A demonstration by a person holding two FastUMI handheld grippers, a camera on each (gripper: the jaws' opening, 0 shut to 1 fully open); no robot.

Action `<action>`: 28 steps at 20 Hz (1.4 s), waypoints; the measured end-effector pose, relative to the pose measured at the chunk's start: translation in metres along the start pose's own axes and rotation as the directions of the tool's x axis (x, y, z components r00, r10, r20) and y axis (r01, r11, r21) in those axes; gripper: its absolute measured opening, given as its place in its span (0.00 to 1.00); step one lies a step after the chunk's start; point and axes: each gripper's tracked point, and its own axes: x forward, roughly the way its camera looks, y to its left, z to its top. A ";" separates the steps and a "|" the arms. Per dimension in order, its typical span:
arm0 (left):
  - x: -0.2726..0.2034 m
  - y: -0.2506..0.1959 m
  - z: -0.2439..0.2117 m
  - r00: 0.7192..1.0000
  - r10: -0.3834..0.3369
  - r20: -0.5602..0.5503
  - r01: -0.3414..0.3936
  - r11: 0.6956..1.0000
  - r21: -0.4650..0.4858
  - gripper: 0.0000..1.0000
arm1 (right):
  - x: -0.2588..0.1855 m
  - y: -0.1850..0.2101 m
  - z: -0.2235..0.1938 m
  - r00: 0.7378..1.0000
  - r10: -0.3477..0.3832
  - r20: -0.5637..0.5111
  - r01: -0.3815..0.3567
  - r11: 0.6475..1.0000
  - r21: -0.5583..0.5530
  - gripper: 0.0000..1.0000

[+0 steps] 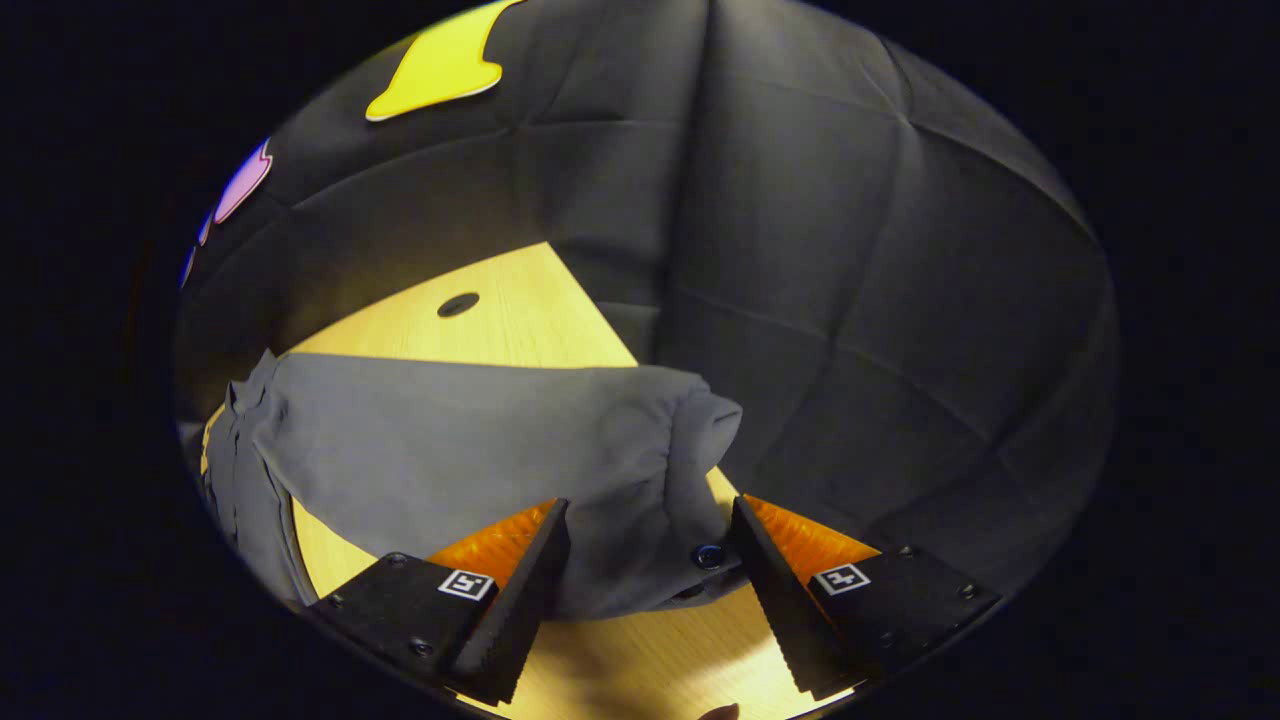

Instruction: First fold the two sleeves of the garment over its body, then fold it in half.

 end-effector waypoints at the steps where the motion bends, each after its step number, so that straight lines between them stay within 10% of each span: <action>1: 0.000 -0.001 0.000 1.000 0.007 0.000 -0.007 1.000 0.006 0.94 | 0.001 0.006 -0.003 0.999 0.022 -0.025 -0.022 1.000 -0.003 1.00; 3: -0.003 0.001 0.000 1.000 0.021 0.003 -0.021 1.000 0.016 0.94 | 0.000 0.028 0.001 0.994 0.103 -0.025 -0.103 0.994 -0.028 0.75; 5: -0.006 0.006 -0.002 1.000 0.030 0.005 -0.030 0.999 0.014 0.96 | 0.003 0.030 -0.001 0.997 0.071 -0.039 -0.073 0.997 -0.041 0.08; 17: -0.034 0.113 -0.016 0.998 -0.004 0.057 0.002 1.000 0.024 0.96 | -0.191 0.105 0.083 0.955 0.127 0.268 -0.110 0.991 -0.076 0.05; 28: -0.045 0.228 -0.049 0.998 0.013 0.057 -0.012 1.000 -0.019 0.96 | -0.329 0.331 0.071 0.859 0.386 0.336 -0.297 0.911 -0.287 0.05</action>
